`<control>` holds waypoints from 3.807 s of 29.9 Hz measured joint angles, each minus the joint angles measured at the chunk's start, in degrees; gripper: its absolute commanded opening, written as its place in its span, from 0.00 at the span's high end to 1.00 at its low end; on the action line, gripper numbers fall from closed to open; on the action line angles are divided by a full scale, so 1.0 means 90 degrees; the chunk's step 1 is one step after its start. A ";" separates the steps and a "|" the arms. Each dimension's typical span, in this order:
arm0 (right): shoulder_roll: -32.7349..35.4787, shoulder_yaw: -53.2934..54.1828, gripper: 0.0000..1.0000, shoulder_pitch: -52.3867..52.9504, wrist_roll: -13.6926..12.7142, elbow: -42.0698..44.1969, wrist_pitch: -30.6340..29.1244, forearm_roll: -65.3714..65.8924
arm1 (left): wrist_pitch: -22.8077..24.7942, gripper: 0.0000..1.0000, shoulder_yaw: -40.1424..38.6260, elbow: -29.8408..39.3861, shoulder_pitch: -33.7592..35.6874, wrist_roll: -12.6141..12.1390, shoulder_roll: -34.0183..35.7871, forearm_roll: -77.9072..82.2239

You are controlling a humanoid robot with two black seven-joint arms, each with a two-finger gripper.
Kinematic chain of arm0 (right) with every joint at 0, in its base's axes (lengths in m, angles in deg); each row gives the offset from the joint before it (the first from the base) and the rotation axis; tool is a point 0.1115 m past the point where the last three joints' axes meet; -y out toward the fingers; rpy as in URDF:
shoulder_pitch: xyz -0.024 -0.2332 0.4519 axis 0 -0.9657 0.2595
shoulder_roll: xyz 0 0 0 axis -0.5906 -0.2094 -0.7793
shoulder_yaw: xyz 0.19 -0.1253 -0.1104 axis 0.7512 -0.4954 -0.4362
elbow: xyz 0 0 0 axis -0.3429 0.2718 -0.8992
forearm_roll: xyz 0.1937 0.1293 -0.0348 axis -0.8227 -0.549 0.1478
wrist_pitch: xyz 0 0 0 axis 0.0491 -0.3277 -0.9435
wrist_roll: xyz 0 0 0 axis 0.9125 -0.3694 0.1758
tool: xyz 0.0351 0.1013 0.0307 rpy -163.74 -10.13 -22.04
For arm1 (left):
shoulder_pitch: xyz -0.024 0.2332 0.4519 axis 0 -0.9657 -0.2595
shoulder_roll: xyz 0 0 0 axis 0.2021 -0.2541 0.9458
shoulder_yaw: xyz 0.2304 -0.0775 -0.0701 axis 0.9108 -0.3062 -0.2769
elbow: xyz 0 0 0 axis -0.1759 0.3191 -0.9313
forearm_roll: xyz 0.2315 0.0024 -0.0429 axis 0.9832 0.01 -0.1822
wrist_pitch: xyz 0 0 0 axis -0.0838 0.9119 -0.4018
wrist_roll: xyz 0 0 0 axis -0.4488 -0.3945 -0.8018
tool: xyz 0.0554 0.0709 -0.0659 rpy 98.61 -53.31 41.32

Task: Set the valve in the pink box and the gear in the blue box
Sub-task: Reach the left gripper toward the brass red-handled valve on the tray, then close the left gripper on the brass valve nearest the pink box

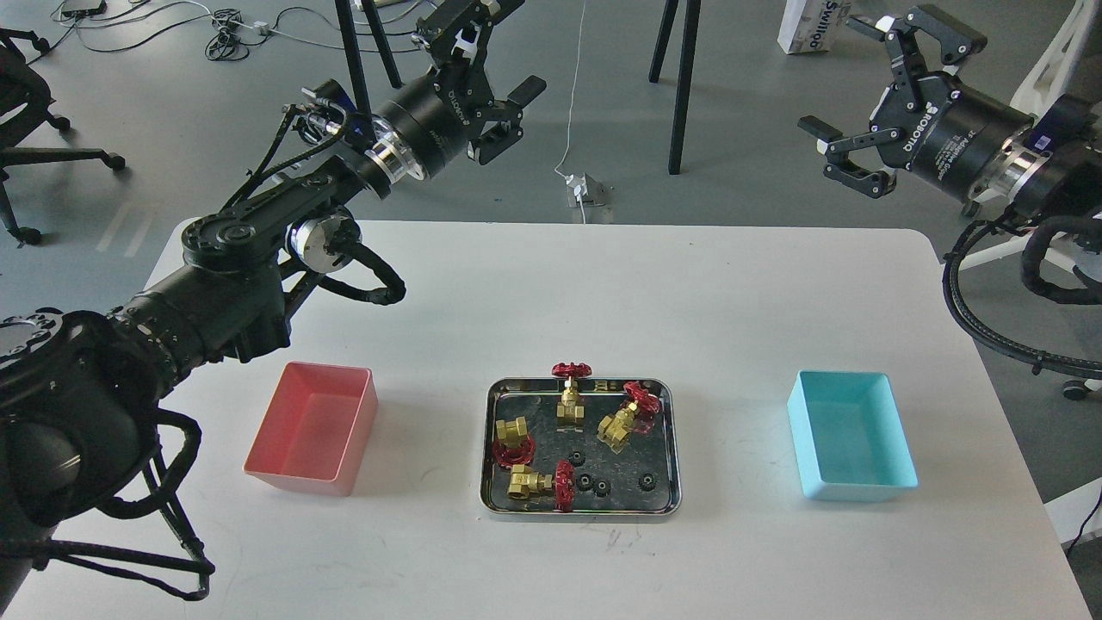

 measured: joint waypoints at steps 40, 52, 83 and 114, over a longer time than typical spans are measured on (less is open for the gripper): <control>0.0244 0.1473 0.00 0.1079 0.0023 0.0932 0.0258 -0.0595 | -0.1268 0.00 0.5153 0.7055 0.2809 0.0001 0.4478 0.5011; 0.0134 0.1507 0.00 0.0951 0.0050 0.1008 0.0285 -0.0610 | -0.3687 0.01 0.7743 0.7054 0.3939 -0.0001 0.2498 0.5873; 0.0157 0.1493 0.00 0.0411 0.0046 0.1110 0.0230 -0.0612 | -0.4445 0.01 0.8230 0.3965 0.2100 -0.0001 0.0415 0.5871; 0.0138 0.1509 0.00 0.0346 0.0034 0.1102 0.0277 -0.0612 | -0.4458 0.26 0.8283 0.2986 0.1236 0.0000 0.0126 0.5891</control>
